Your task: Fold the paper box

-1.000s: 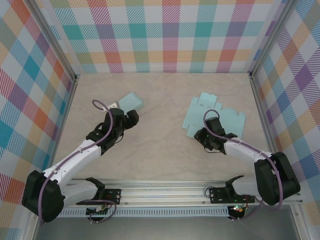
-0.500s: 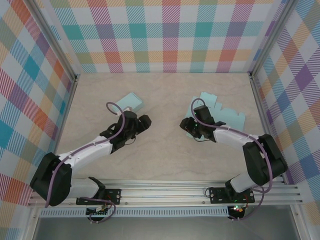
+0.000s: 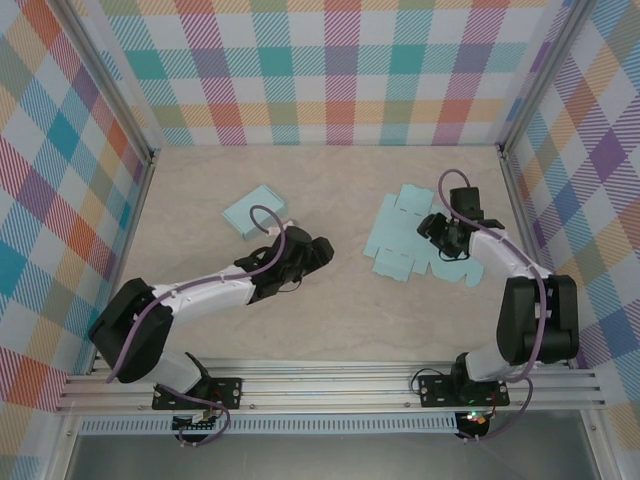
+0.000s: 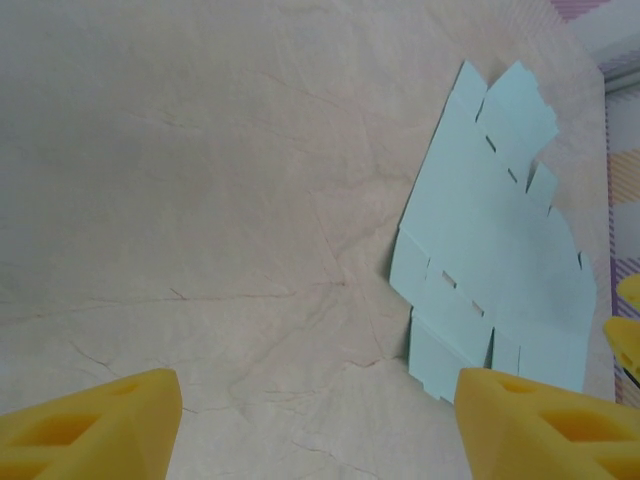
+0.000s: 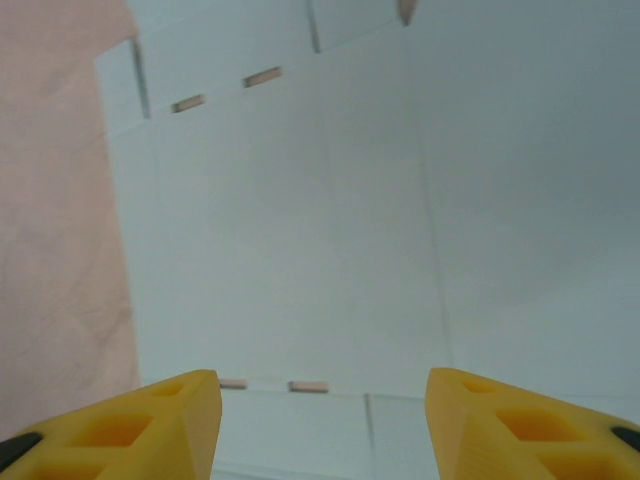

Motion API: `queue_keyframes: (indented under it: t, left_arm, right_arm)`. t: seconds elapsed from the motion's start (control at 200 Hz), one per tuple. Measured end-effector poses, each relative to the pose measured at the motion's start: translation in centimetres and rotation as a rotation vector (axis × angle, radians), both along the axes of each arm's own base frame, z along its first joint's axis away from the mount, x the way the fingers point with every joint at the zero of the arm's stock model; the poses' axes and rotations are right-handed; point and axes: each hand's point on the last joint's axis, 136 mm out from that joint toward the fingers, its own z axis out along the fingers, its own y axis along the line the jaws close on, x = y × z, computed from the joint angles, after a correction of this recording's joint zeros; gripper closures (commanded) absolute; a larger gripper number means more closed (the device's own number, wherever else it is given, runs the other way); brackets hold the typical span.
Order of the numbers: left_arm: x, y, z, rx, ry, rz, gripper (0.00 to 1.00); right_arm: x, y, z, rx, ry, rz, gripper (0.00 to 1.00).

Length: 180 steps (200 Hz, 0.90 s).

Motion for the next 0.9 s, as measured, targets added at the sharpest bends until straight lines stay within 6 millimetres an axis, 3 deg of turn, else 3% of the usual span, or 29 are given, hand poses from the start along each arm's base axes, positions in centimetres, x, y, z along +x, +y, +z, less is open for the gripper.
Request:
queue_keyframes:
  t: [0.19,0.35,0.57,0.805,0.9]
  left_arm:
    - [-0.9,-2.9,-2.7,-0.028,0.08,-0.048,0.25]
    - [-1.1,-5.8,-4.1,-0.051,0.129,-0.091,0.25]
    - [-1.2,-10.2,-4.7,-0.088,0.149,-0.156,0.29]
    - [-0.8,-12.5,-7.3,-0.09,0.193,-0.166,0.33]
    - [-0.3,-13.6,-7.0,-0.125,0.192,-0.169,0.41]
  right_arm:
    - [-1.7,0.5,-4.1,0.038,0.114,0.025,0.47]
    - [-3.1,1.7,-5.9,0.105,0.156,0.043,0.47]
    - [-2.9,2.5,-6.1,0.141,0.125,0.016,0.47]
    - [-2.6,2.8,-6.2,0.147,0.103,-0.016,0.47]
    - [-2.6,2.9,-6.2,0.148,0.101,-0.019,0.48]
